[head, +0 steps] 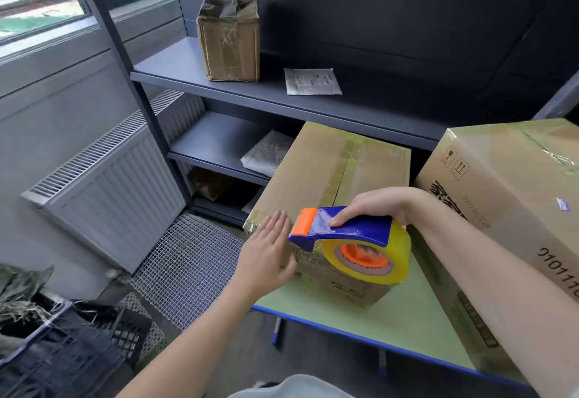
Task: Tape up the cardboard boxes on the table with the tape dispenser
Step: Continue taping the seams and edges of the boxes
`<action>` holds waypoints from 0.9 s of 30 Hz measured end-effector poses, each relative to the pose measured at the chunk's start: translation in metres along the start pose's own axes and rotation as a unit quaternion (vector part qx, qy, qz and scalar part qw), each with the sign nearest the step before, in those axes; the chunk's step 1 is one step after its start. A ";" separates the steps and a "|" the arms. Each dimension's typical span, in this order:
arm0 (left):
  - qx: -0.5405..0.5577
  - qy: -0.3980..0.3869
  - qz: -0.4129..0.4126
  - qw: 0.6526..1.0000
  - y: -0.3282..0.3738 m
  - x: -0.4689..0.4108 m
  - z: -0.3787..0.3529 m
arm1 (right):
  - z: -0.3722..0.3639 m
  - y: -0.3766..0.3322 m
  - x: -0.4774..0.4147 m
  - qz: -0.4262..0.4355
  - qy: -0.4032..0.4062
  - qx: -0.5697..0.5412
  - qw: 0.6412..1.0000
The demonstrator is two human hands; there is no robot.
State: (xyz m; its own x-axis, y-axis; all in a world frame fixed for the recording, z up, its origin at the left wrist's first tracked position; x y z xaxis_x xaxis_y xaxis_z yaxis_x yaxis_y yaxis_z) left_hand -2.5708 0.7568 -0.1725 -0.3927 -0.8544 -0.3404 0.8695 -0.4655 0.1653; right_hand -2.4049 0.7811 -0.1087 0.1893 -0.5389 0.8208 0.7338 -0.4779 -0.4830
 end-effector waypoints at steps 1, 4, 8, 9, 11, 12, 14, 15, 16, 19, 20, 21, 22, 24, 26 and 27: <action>0.005 0.011 -0.011 1.000 0.004 -0.001 0.001 | -0.001 -0.001 0.000 0.001 -0.002 0.002 1.000; 0.002 0.037 -0.024 0.999 0.009 -0.006 0.002 | -0.002 -0.005 0.000 0.005 -0.011 0.009 1.000; -0.006 0.070 -0.011 0.997 0.004 -0.006 0.003 | -0.003 -0.002 0.002 0.015 -0.028 -0.014 0.999; -0.007 0.079 -0.006 0.997 0.004 -0.006 0.004 | -0.006 0.000 0.004 0.020 -0.039 -0.038 0.998; -0.009 0.089 0.000 0.996 0.004 -0.007 0.008 | -0.012 0.002 0.007 0.031 -0.064 -0.088 0.994; -0.012 0.089 0.002 0.996 0.004 -0.007 0.008 | -0.014 0.003 0.009 0.034 -0.072 -0.099 0.992; -0.020 0.085 0.006 0.996 0.002 -0.008 0.009 | -0.014 0.004 0.010 0.036 -0.078 -0.091 0.992; -0.023 0.085 0.007 0.996 0.002 -0.008 0.009 | -0.013 0.004 0.011 0.037 -0.078 -0.084 0.993; -0.025 0.084 0.005 0.996 0.002 -0.008 0.010 | -0.012 0.005 0.012 0.037 -0.076 -0.080 0.993; -0.041 0.094 -0.007 0.995 0.003 -0.009 0.010 | -0.004 0.017 0.017 0.033 -0.066 -0.070 0.995; -0.049 0.099 -0.011 0.994 0.003 -0.009 0.011 | 0.002 0.024 0.020 0.031 -0.059 -0.061 0.996; -0.058 0.103 -0.015 0.993 0.004 -0.010 0.011 | 0.009 0.033 0.025 0.029 -0.050 -0.050 0.997; -0.065 0.103 -0.017 0.992 0.004 -0.010 0.011 | 0.017 0.042 0.031 0.028 -0.041 -0.041 0.998; -0.067 0.102 -0.015 0.992 0.004 -0.010 0.010 | 0.032 0.059 0.042 0.022 -0.034 -0.030 0.999; -0.066 0.098 -0.014 0.993 0.002 -0.010 0.006 | 0.039 0.071 0.048 0.015 -0.034 -0.018 0.999; -0.068 0.094 -0.017 0.993 0.002 -0.009 0.004 | 0.039 0.075 0.047 0.013 -0.033 -0.010 0.999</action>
State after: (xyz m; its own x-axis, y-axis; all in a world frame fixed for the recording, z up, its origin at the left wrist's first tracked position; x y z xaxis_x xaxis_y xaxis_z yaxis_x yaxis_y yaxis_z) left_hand -2.5665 0.7631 -0.1656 -0.3708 -0.7747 -0.5121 0.8939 -0.4472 0.0293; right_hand -2.3156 0.7471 -0.0939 0.2510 -0.5054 0.8256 0.7143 -0.4789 -0.5103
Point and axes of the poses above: each hand's wrist, its own x-axis away from the middle knuckle, its own z-axis out of the back of the hand, y = z × x, the point moved 8 cm from there along -x, towards the middle knuckle, and after that the axes turned 6 degrees about -x, right-handed, at the moved point
